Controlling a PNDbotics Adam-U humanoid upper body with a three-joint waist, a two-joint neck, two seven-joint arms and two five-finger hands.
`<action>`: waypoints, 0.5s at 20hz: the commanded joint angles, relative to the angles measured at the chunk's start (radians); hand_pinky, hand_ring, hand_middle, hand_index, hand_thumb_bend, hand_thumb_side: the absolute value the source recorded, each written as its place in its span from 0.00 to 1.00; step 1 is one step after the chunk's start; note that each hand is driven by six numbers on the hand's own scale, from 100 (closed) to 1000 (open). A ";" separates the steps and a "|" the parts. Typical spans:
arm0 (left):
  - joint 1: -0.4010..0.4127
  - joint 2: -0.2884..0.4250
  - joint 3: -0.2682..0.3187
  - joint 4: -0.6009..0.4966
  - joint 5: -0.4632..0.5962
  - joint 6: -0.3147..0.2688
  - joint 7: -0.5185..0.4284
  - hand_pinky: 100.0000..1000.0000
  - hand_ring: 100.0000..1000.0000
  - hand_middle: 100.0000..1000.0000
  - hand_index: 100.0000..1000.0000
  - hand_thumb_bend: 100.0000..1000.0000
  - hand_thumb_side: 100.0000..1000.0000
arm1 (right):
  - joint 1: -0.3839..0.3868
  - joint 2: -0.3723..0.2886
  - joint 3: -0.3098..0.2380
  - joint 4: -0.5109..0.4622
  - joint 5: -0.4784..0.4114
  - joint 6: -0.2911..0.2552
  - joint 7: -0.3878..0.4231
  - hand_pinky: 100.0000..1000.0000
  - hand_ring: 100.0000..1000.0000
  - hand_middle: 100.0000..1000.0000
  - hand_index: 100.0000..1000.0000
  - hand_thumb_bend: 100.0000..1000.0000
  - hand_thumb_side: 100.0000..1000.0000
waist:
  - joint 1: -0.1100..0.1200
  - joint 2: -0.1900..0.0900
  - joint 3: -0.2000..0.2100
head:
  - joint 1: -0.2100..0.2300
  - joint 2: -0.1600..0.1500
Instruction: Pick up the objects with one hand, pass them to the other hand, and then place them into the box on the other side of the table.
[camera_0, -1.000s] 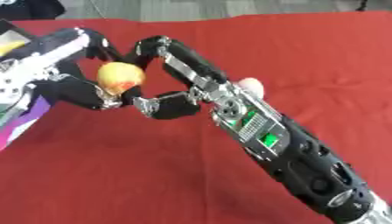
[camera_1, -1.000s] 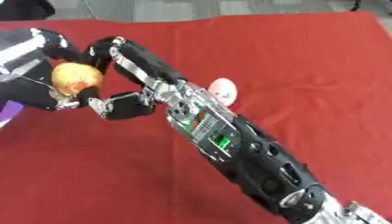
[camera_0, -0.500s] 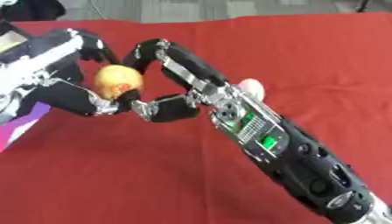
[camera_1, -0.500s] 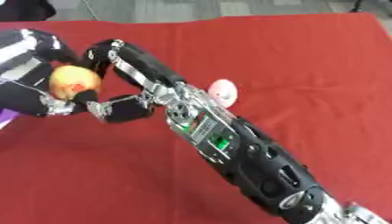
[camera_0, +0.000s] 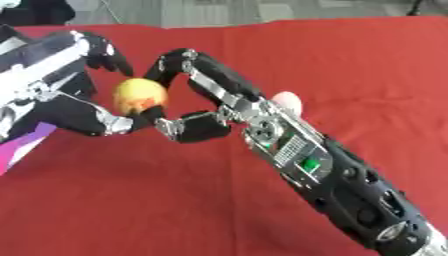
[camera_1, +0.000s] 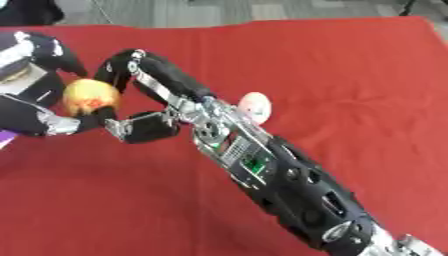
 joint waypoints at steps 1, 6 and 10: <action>-0.009 0.028 0.020 -0.017 0.007 0.006 0.001 0.82 0.73 0.64 0.64 0.47 0.20 | -0.012 -0.008 -0.002 -0.026 -0.003 0.001 0.002 0.80 0.55 0.52 0.61 0.05 0.00 | 0.011 -0.015 -0.001 | -0.001 -0.013; -0.012 0.022 0.015 -0.010 0.010 0.011 -0.001 0.81 0.72 0.62 0.63 0.44 0.19 | -0.011 -0.007 -0.001 -0.028 -0.010 0.002 -0.001 0.80 0.55 0.52 0.61 0.04 0.00 | 0.010 -0.014 -0.001 | 0.000 -0.014; -0.018 0.013 0.006 0.011 0.007 0.008 -0.001 0.80 0.69 0.58 0.59 0.34 0.18 | -0.011 -0.008 -0.002 -0.032 -0.019 0.001 -0.003 0.80 0.55 0.52 0.61 0.04 0.00 | 0.009 -0.014 -0.003 | 0.001 -0.014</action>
